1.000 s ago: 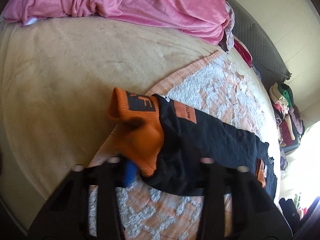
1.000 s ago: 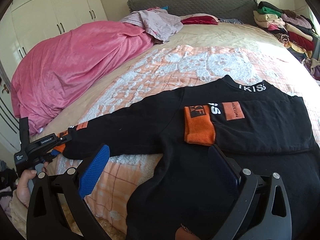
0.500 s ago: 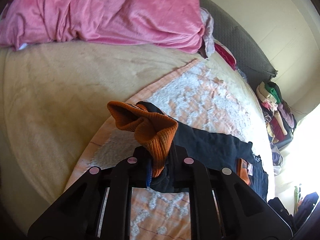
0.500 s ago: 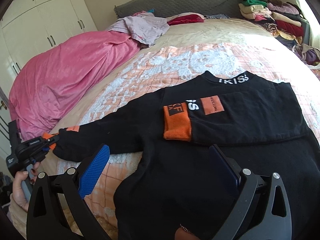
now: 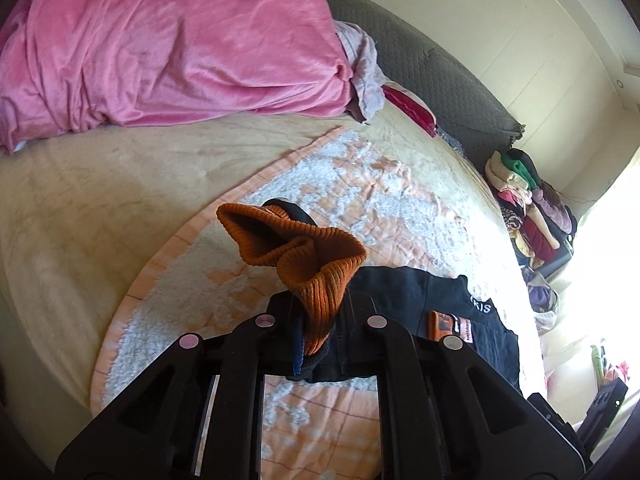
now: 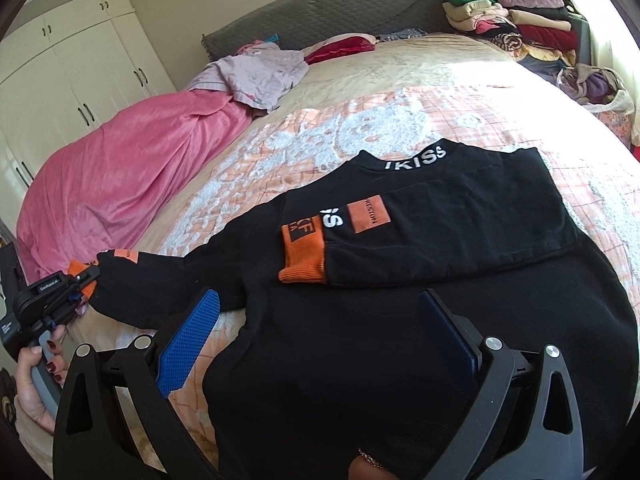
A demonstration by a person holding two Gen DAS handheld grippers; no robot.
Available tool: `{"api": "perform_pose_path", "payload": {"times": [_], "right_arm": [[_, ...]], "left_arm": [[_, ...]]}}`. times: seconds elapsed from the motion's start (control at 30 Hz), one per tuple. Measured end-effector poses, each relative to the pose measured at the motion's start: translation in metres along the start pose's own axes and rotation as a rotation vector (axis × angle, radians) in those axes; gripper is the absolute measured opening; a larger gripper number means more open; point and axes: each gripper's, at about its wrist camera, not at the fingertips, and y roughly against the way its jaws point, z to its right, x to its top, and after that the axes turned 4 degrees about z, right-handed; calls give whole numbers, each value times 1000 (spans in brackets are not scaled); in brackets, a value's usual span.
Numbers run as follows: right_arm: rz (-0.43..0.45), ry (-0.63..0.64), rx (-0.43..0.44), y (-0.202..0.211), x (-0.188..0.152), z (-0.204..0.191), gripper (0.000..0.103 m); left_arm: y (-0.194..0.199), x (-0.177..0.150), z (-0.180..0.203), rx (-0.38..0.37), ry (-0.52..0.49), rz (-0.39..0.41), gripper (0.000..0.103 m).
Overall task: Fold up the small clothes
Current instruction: 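Lift the sleeve with the left tool and carry it across the shirt front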
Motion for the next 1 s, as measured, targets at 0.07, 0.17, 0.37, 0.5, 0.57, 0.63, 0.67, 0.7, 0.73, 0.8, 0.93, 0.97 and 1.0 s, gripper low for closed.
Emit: {"api": "perform_pose_path", "payload": {"times": [0.07, 0.17, 0.37, 0.5, 0.57, 0.63, 0.67, 0.7, 0.73, 0.8, 0.93, 0.97, 1.0], "right_arm": [[7, -15, -1, 4, 0, 6, 98], [11, -40, -2, 8, 0, 15, 98], [24, -76, -8, 19, 0, 32, 98], [46, -72, -67, 27, -1, 42, 98], [57, -83, -90, 31, 0, 48, 98], [66, -105, -92, 35, -1, 57, 98], [68, -114, -91, 37, -2, 61, 98], [70, -122, -94, 38, -2, 65, 98], [71, -126, -97, 39, -3, 69, 98], [77, -138, -104, 42, -3, 76, 98], [91, -168, -123, 50, -4, 92, 98], [93, -176, -129, 51, -4, 96, 98], [98, -186, -134, 53, -4, 101, 98]], "left_arm": [[0, -1, 11, -11, -19, 0, 6], [0, -2, 25, -32, -45, -2, 5], [0, -8, 63, -79, -102, -5, 5], [-5, -16, 91, -110, -143, -18, 3], [-8, -21, 107, -128, -171, -30, 3], [-13, -28, 123, -148, -200, -51, 3], [-15, -32, 130, -156, -214, -59, 3], [-17, -35, 136, -162, -228, -65, 3], [-18, -39, 142, -170, -242, -70, 3], [-22, -46, 157, -189, -270, -85, 3], [-31, -59, 178, -216, -310, -112, 3], [-32, -62, 183, -221, -320, -119, 3], [-34, -67, 189, -227, -336, -125, 3]]}}
